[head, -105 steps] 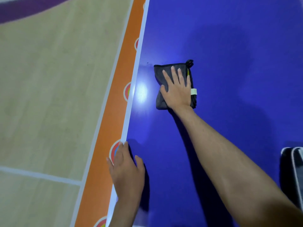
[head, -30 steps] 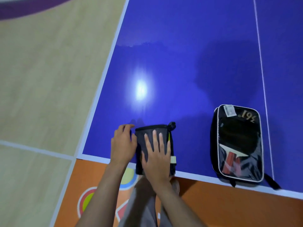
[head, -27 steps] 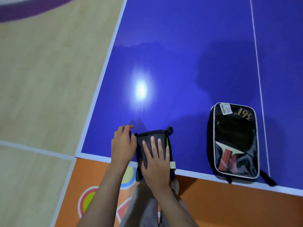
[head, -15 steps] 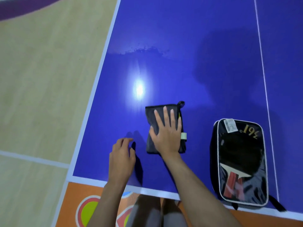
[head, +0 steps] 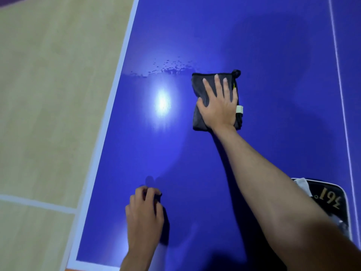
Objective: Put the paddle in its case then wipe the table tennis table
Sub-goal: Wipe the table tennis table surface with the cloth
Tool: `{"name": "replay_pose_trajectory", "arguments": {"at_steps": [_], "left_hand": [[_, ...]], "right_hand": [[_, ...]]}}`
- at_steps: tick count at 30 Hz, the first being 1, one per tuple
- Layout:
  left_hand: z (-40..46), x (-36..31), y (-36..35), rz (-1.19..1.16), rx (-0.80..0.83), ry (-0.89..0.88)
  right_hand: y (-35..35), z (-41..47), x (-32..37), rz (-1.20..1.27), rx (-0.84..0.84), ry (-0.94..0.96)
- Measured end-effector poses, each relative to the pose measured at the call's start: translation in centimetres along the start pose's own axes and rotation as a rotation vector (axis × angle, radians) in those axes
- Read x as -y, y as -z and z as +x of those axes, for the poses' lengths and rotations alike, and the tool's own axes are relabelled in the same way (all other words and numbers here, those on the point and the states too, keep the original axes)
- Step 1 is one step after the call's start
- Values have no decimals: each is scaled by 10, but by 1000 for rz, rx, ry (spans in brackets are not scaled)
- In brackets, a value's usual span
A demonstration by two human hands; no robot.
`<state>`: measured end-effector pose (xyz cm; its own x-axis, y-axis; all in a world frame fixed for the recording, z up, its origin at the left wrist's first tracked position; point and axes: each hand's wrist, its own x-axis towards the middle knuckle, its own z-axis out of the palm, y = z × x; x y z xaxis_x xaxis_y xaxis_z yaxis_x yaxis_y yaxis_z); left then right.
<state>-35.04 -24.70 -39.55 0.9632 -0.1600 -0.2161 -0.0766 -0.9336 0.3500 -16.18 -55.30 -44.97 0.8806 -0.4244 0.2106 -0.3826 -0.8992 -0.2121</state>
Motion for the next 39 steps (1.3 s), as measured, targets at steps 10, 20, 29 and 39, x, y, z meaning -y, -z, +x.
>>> {"name": "replay_pose_trajectory", "arguments": {"at_steps": [10,20,29,39], "left_hand": [[-8,-2,0,4,-23,-41],[-75,-27,3,-69,21,-46],[-153,-62,-21,-121,100,-159],[-167,-177,-54,-637,353,-146]], "right_hand": [[21,-85,-6,6,-12,-6],[81,-312,-6,-34,188,-73],[125,-411,-24,173,351,-89],[231,-376,-159,567,97,-467]]}}
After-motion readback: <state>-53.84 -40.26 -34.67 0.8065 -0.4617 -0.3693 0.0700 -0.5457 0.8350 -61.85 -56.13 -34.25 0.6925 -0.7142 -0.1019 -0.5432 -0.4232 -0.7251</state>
